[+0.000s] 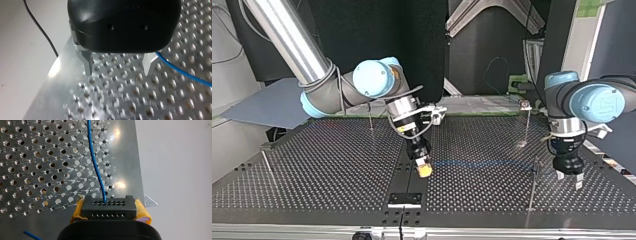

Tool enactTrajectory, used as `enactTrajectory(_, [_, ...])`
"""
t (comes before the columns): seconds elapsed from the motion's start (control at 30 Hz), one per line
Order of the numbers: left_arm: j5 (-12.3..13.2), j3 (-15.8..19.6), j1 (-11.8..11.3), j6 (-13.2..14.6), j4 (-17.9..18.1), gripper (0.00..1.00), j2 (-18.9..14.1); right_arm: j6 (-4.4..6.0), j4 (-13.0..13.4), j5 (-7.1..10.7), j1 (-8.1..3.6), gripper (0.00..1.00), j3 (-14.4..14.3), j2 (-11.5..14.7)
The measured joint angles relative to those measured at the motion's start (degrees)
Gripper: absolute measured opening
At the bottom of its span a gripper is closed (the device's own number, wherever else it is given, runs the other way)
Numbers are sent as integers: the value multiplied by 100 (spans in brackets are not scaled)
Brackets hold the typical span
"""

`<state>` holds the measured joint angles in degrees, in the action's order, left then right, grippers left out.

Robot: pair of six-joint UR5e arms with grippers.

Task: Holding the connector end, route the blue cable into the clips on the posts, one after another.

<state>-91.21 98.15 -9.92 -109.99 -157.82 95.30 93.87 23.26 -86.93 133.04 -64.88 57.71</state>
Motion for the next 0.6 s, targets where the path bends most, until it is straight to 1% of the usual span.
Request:
enactTrajectory(0.13, [137, 0, 29, -206, -215, 100, -146, -3, -17, 0, 0, 0, 0, 0])
enactTrajectory(0.2, [198, 1, 35, -260, -332, 100, -180, -5, -25, -1, 0, 0, -1, 0])
enactTrajectory(0.37, [274, 87, 59, -156, -637, 100, -200, -2, -38, -8, 4, 0, 1, 3])
enactTrajectory(0.47, [282, 219, 76, -145, -822, 100, -214, 0, -48, -10, 12, 0, 0, 6])
enactTrajectory(0.6, [263, 374, 126, -176, -1055, 100, -348, 3, -74, -12, 15, 0, -1, 7])
